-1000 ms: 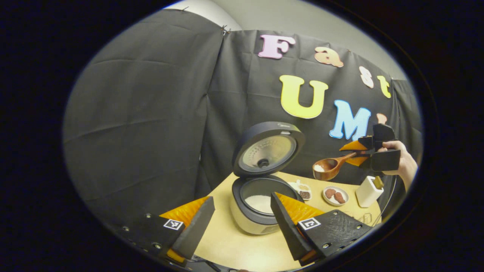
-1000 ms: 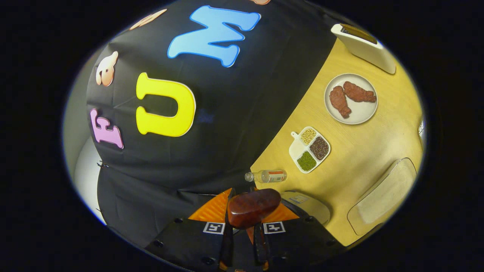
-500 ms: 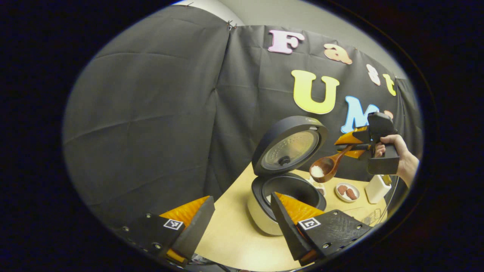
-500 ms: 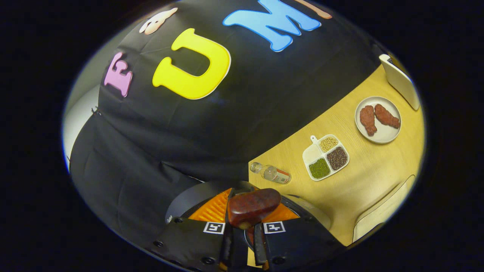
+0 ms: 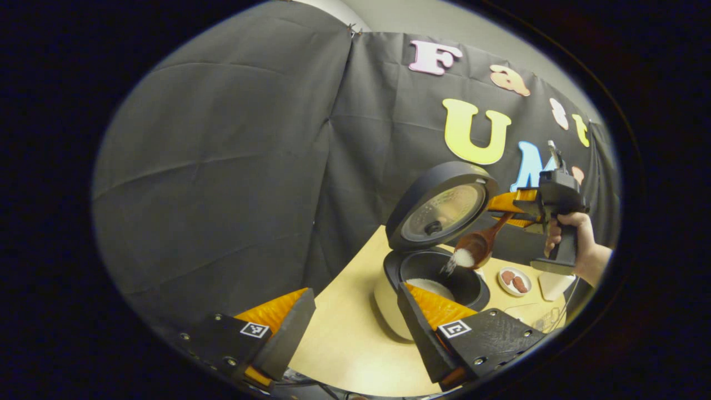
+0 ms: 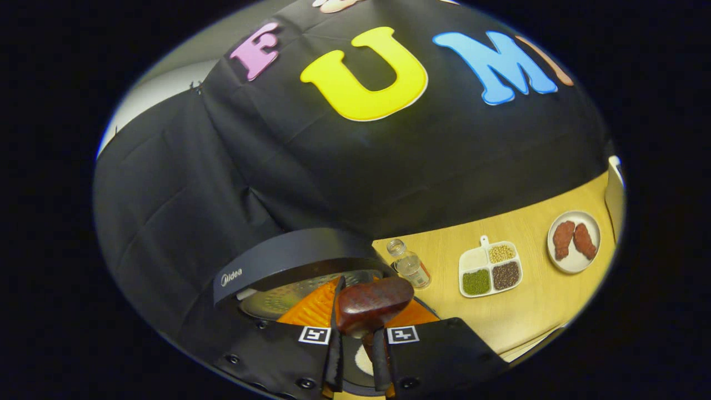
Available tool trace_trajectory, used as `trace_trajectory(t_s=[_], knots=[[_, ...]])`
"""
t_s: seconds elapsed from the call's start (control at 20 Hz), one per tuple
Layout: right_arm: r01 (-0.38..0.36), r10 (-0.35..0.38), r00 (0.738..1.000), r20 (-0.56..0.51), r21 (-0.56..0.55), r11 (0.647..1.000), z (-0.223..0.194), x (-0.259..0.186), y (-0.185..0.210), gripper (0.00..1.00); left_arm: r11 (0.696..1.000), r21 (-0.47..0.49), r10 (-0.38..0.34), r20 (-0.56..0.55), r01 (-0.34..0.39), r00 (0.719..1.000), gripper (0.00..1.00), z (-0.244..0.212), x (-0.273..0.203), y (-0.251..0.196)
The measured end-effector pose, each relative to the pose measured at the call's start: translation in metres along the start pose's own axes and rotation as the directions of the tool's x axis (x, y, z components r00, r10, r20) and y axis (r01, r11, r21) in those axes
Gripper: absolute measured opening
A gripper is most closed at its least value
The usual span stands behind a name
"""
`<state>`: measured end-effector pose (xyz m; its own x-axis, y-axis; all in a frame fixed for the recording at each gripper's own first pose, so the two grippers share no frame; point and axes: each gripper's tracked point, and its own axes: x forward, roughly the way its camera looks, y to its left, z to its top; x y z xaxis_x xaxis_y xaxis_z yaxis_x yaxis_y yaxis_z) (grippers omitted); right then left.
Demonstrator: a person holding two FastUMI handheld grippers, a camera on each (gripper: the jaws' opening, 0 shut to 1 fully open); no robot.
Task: Close the left gripper, press the button to open the rice cooker; take a wooden spoon from the chopstick holder with the right hand, scoop a spoonful of rice and pour it into the rice cooker, then put the wooden spoon back into the chopstick holder.
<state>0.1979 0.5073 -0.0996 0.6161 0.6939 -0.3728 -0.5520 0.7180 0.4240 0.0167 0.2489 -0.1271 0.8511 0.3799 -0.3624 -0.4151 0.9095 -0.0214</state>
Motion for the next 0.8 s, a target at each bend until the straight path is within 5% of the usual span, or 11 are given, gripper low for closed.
trace_trajectory(t_s=[0.5,0.8], knots=[[-0.067,0.061,0.998,-0.029,-0.412,0.909,-0.027,0.006,0.024,0.23,1.0,-0.016,0.011,-0.018,-0.011,1.0,0.94,-0.016,0.001,-0.002],[-0.137,0.104,0.991,-0.09,-0.635,0.76,-0.051,0.014,0.031,0.23,0.999,-0.031,0.004,-0.027,-0.005,1.0,0.96,-0.022,0.004,-0.009]])
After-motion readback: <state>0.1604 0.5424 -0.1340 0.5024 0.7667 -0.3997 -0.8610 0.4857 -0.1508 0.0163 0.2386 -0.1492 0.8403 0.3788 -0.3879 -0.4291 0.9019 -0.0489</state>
